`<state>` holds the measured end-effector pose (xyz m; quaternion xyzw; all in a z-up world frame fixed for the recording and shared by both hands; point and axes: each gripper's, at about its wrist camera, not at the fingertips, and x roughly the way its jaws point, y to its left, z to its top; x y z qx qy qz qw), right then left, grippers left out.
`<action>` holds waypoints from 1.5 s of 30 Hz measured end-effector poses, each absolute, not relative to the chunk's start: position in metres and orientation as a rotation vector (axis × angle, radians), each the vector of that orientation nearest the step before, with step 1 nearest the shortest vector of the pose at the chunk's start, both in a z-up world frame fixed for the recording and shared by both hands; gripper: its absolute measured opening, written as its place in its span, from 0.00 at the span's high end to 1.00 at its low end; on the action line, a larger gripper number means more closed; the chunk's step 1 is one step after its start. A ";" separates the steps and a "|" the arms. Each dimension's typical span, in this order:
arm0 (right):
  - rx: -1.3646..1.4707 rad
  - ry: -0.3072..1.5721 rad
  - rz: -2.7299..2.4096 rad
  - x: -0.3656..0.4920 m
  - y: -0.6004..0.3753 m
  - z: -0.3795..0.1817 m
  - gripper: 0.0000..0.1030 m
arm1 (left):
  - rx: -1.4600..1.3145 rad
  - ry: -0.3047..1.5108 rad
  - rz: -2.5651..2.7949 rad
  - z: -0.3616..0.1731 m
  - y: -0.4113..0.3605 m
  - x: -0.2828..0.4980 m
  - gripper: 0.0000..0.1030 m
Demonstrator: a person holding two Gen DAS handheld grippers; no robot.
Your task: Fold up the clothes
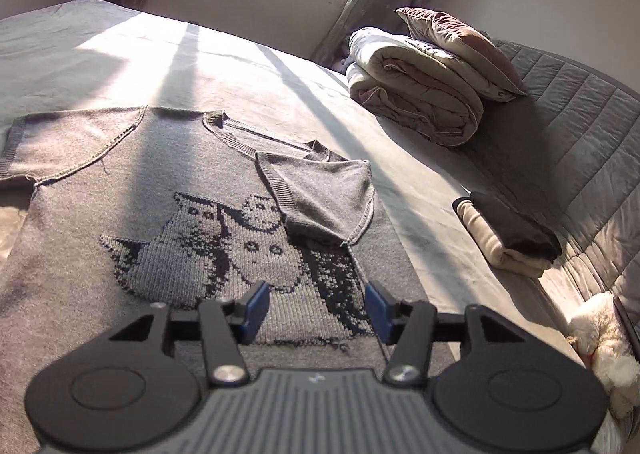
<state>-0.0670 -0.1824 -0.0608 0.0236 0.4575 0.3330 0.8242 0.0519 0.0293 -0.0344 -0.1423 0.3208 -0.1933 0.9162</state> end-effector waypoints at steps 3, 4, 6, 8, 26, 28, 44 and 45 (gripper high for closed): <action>0.103 0.950 0.702 -0.062 -0.181 -0.051 0.68 | -0.290 0.644 -0.323 -0.033 0.057 0.050 0.36; 0.116 0.942 0.699 -0.059 -0.178 -0.048 0.68 | -0.294 0.641 -0.297 -0.033 0.066 0.050 0.35; 0.137 0.924 0.686 -0.051 -0.171 -0.043 0.68 | -0.307 0.632 -0.246 -0.036 0.084 0.050 0.31; 0.156 0.911 0.674 -0.040 -0.165 -0.040 0.67 | -0.342 0.619 -0.187 -0.041 0.103 0.051 0.26; 0.108 0.791 0.618 0.083 -0.120 -0.031 0.60 | -0.542 0.659 0.139 -0.071 0.222 0.137 0.29; 0.101 0.743 0.603 0.104 -0.120 -0.031 0.60 | -0.510 0.644 0.138 -0.073 0.224 0.149 0.29; 0.279 0.608 0.506 0.234 -0.136 -0.089 0.60 | -0.512 0.546 -0.002 -0.095 0.246 0.208 0.57; 0.303 0.614 0.507 0.235 -0.137 -0.095 0.60 | -0.533 0.547 -0.012 -0.097 0.248 0.209 0.63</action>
